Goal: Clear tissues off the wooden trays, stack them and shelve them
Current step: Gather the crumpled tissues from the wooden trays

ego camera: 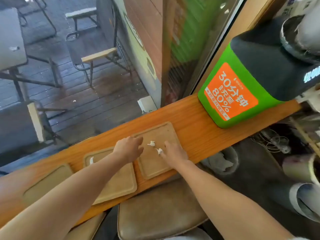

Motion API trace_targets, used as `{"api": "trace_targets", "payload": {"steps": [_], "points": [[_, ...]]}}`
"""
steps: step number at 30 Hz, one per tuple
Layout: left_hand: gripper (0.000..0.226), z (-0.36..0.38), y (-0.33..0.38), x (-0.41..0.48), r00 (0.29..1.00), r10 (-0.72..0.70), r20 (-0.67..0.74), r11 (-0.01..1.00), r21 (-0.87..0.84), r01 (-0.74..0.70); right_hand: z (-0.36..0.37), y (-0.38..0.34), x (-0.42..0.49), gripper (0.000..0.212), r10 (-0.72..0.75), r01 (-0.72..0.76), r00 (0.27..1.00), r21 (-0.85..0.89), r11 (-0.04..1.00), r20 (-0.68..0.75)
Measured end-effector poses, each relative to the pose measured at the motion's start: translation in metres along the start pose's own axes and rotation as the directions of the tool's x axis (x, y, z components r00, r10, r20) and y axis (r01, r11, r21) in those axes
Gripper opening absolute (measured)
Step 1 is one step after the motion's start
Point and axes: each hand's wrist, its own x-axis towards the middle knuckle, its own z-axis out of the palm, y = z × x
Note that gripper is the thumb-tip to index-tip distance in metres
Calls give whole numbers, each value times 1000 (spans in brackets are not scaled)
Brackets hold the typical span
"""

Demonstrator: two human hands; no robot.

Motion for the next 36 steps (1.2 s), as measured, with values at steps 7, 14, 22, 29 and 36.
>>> {"api": "trace_targets", "payload": {"steps": [7,14,22,29,36], "points": [[22,18,21,30,999,1,33,994,-105,2,13,2,12,27,-9,9,1000,43,999,-7],[26,33,29,40,996,86,4,986,-147,-84,17,7,20,36,-24,23,1000,76,997,8],[20,30,34,49,986,166,-15,979,-117,-167,16,6,17,18,-32,34,999,121,992,-20],[18,27,20,33,987,145,63,974,-185,-131,11,-1,9,11,-29,33,999,119,992,-37],[8,19,-11,-5,983,88,162,957,-287,-38,18,-25,-3,9,-89,87,996,86,992,17]]}}
